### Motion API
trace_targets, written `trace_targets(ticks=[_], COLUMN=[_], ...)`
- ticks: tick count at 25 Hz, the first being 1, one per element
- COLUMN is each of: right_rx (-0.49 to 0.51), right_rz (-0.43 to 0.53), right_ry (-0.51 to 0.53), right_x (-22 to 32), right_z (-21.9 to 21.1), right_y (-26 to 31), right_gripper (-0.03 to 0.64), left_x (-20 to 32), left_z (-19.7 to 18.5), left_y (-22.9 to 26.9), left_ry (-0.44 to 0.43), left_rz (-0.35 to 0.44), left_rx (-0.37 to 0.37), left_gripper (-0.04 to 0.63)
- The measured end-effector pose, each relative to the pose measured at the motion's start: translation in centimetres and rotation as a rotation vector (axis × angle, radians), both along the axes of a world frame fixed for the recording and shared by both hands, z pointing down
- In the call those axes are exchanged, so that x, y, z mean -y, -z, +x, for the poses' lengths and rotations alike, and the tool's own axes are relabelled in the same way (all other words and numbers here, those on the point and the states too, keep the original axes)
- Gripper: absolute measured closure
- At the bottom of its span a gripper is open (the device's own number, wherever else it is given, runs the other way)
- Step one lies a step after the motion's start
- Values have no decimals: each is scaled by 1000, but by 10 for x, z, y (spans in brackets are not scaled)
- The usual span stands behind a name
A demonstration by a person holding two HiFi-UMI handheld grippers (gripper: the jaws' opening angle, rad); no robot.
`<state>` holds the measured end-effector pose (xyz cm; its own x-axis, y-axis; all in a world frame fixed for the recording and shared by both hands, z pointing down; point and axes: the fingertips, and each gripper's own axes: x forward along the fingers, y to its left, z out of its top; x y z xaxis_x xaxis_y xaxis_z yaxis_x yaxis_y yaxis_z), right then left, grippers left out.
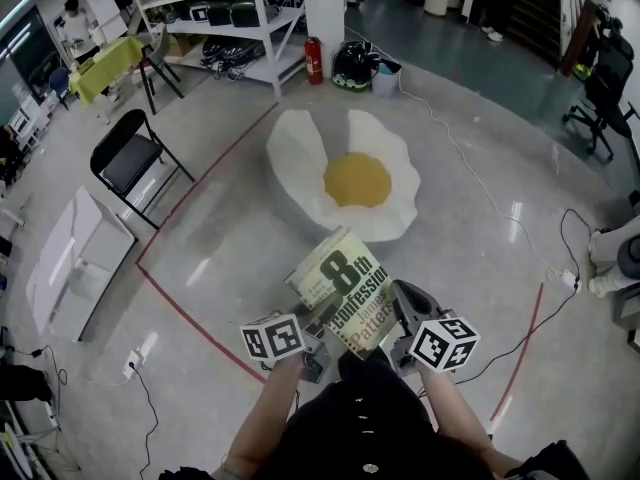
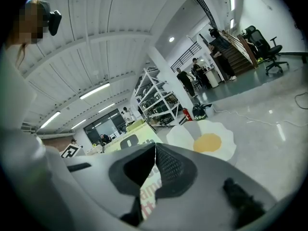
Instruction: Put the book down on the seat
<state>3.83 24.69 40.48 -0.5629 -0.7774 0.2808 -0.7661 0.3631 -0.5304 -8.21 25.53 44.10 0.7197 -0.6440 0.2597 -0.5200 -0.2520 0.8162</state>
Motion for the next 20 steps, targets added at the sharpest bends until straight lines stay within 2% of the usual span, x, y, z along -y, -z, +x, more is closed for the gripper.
trace_targets(ticks=[11,20], right_rx=[3,27], right_rz=[-23,-39], right_ry=[15,44], right_x=[95,140], right_z=[24,32], right_y=[-5,-13], right_gripper=[604,604], left_x=[94,137], left_z=[25,32], left_y=[-3,-6], left_ry=[21,58], left_rz=[-20,-28], left_rx=[-31,-24], left_gripper=[436,436])
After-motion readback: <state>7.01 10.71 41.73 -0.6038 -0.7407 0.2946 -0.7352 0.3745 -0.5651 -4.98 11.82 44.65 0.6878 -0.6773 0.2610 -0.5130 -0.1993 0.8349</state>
